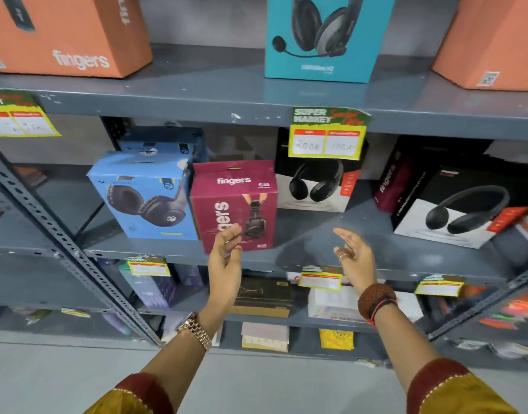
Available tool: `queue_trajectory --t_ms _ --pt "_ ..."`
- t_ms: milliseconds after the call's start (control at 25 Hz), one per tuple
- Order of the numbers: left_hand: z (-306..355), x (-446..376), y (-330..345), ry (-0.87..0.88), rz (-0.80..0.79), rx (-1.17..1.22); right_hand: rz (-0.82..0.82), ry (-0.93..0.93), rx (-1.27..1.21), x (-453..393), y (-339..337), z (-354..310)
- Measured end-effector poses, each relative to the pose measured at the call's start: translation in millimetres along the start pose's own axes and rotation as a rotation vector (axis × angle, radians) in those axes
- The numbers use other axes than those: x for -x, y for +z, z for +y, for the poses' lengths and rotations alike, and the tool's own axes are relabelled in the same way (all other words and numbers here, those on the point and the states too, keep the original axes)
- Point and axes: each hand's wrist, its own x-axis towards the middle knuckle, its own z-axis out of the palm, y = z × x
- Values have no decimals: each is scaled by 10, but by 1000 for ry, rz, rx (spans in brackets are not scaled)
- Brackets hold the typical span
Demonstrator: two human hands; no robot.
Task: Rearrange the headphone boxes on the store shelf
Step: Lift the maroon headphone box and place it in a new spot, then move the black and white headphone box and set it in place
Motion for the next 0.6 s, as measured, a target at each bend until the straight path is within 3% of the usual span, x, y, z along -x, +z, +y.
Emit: queue_trajectory --t_ms 360,600 --pt "-4 460 2331 -73 -291 49 262 39 -7 -347 -2418 786" --pt "122 229 3511 -121 -455 -76 305 124 -114 -879 -3289 805"
